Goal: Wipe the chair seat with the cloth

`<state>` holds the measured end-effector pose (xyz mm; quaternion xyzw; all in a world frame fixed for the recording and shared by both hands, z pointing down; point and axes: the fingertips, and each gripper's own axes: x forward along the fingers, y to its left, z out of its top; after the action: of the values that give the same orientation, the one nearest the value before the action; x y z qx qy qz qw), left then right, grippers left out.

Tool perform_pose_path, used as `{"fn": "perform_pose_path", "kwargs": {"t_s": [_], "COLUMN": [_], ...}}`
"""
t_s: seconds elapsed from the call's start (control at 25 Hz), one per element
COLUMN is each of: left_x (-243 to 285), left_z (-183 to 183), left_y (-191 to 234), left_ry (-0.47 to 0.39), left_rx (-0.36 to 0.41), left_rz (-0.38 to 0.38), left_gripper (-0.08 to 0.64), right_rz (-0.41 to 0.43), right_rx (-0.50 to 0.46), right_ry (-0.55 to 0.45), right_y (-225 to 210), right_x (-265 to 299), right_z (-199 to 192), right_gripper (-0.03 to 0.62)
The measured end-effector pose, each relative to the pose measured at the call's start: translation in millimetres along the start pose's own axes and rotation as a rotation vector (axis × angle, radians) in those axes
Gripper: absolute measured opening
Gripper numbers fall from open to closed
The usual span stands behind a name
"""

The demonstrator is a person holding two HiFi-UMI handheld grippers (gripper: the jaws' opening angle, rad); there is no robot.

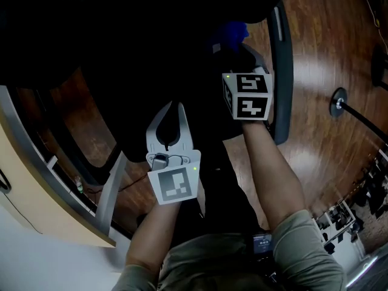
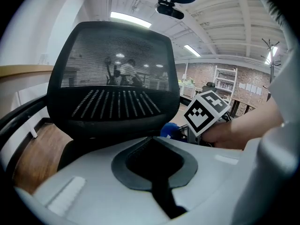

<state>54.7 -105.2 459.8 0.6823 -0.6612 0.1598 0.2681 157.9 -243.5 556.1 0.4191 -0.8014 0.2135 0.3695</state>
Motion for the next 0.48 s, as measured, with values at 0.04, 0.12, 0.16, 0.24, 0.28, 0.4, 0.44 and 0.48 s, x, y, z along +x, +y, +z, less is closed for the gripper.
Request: {"fn": "perform_pose_path", "kwargs": {"t_s": [0.04, 0.12, 0.16, 0.24, 0.28, 0.4, 0.44, 0.48], "left_x": [1, 3, 5, 7, 8, 8, 9, 8], "left_z": [-3, -8, -11, -17, -20, -27, -27, -25], "left_y": [-3, -7, -10, -13, -13, -14, -13, -13], "left_ry": [0.003, 0.011, 0.016, 0.025, 0.029, 0.038, 0.036, 0.032], "left_rx": [0.003, 0.009, 0.009, 0.006, 0.004, 0.002, 0.002, 0.003], "left_rz": [-0.003, -0.007, -0.007, -0.005, -0.003, 0.006, 0.009, 0.013], "left_gripper": [0.003, 0.003, 0.004, 0.003, 0.003, 0.003, 0.003, 0.003], "right_rz": [-0.01, -0.019, -0.021, -0.024, -0.024, -0.019, -0.018, -0.017], "right_rx": [0.011, 0.032, 0.04, 0.05, 0.052, 0.054, 0.061, 0.071], "right_ry": [0.006, 0.02, 0.028, 0.04, 0.045, 0.05, 0.048, 0.047], "right_y": [-4, -11, -13, -15, -15, -15, -16, -18], "right_x": [0, 3, 4, 7, 7, 9, 10, 11], "right_z": [-5, -16, -21, -30, -34, -40, -40, -39], "right_gripper": [0.089, 0.089, 0.089, 0.089, 0.089, 0.089, 0.089, 0.089]}}
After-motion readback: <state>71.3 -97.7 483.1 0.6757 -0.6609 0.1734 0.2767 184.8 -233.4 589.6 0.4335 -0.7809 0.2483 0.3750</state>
